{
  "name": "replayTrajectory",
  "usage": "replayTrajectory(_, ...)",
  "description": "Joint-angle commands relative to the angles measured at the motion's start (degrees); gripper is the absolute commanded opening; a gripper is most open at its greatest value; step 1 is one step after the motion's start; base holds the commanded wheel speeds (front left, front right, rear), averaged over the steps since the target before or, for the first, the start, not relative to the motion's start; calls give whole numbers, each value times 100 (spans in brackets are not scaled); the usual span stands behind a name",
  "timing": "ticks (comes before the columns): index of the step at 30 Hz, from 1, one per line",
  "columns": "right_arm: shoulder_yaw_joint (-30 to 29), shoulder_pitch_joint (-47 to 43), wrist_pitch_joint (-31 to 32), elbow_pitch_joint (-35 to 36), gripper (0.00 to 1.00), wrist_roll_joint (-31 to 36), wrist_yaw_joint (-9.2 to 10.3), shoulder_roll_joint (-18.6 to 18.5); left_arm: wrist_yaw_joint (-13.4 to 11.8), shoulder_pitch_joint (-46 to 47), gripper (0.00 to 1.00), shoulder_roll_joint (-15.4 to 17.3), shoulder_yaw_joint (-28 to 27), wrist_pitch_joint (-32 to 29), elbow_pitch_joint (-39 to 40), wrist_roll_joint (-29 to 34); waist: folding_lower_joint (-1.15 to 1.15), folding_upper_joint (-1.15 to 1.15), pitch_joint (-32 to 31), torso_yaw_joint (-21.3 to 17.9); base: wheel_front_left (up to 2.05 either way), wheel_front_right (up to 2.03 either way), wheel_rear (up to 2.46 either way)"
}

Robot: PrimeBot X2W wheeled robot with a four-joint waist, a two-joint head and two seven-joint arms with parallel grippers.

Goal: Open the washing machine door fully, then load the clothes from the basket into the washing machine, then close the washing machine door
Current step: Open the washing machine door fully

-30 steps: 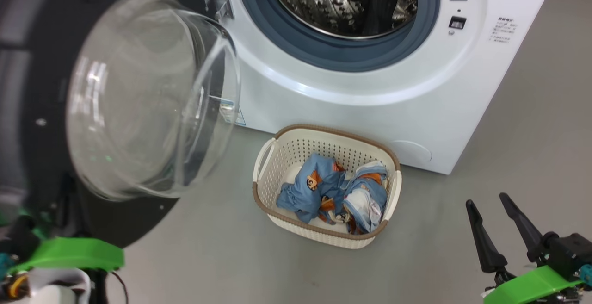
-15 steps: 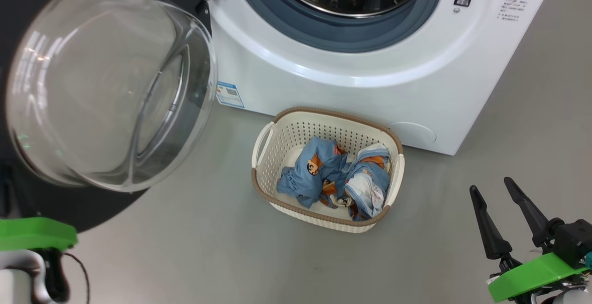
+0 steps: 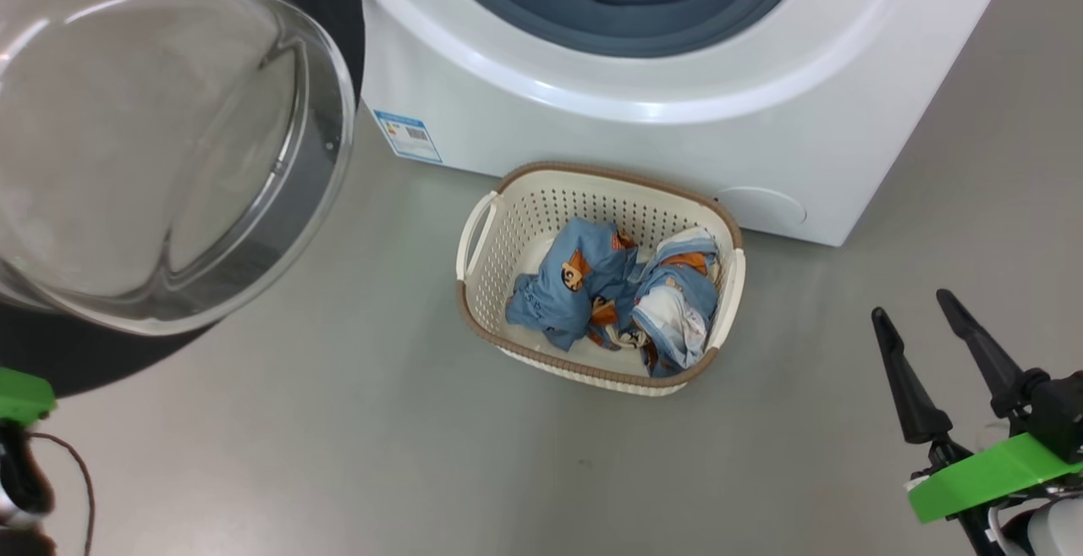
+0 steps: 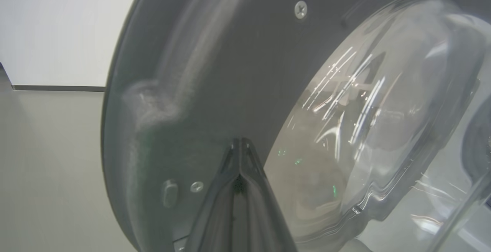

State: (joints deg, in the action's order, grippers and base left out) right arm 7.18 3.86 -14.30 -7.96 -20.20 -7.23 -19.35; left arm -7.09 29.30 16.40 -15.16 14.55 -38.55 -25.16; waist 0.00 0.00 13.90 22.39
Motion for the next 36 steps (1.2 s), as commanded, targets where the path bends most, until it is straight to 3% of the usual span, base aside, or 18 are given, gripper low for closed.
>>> replayTrajectory(1, 102, 134, -70, 158, 100, 5, -25, -137, -9, 220, 0, 398, -255, 44, 26, 79, 0, 0, 95, -5, 0, 0, 0)
replayTrajectory(10, 128, 290, -70, 136, 100, 13, -25, -238, -108, 707, 0, 348, -521, 44, -460, 425, 0, 0, 367, 46, 0, 0, 0)
replayTrajectory(21, 274, 374, -70, 98, 100, -5, -25, -244, -216, 917, 0, 512, -517, 44, -816, 824, 0, 0, 316, -2, 0, 0, 0)
replayTrajectory(29, 249, 258, -70, 27, 100, -30, -25, -105, 9, 765, 0, 495, -512, 45, -897, 904, 0, 0, -82, -43, 0, 0, 0)
replayTrajectory(36, 186, 38, -70, -38, 100, -44, -25, 53, 449, 284, 0, 386, -399, 45, -612, 1075, 0, 0, -483, -17, 0, 0, 0)
